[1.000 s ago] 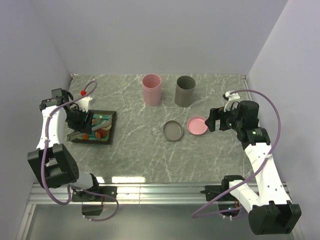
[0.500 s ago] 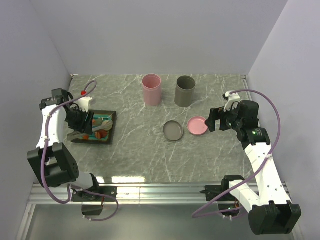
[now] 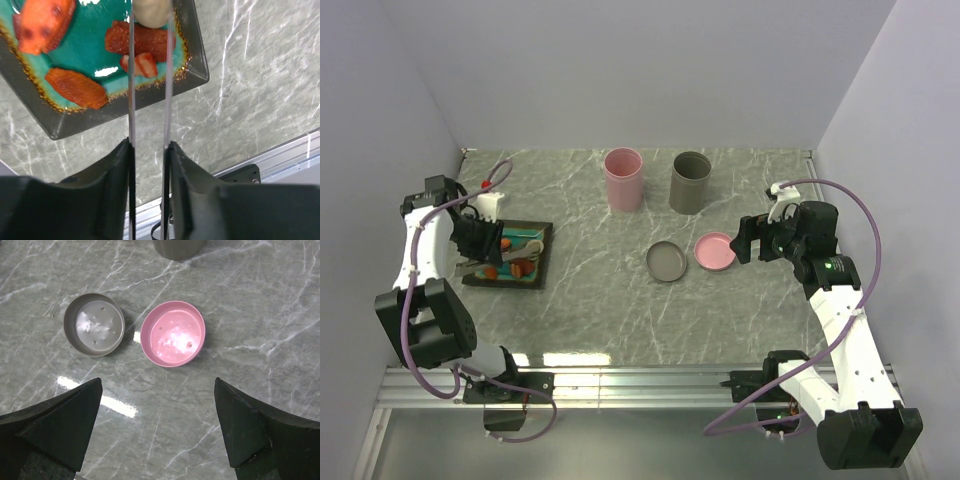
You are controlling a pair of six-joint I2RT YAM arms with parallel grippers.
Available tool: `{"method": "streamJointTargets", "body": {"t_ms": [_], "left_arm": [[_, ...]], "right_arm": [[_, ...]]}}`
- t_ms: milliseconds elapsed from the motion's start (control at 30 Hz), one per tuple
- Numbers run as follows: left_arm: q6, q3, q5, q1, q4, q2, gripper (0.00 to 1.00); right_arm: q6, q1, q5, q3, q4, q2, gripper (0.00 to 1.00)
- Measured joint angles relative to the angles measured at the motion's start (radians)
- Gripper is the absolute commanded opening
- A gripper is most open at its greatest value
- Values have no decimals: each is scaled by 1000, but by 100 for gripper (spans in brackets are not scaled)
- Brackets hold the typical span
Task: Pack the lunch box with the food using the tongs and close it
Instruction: Pick up the food using the clamp, then place the food into the lunch box
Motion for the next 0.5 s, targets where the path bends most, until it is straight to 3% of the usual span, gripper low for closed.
{"method": "streamJointTargets", "body": {"t_ms": [333,500], "left_arm": [[-27,186,56,-6,-54,0,29],[-80,360,98,-75,-83,27,30]], "right_arm": [[0,0,-1,0,0,0,100],[0,0,-2,0,0,1,100]]}}
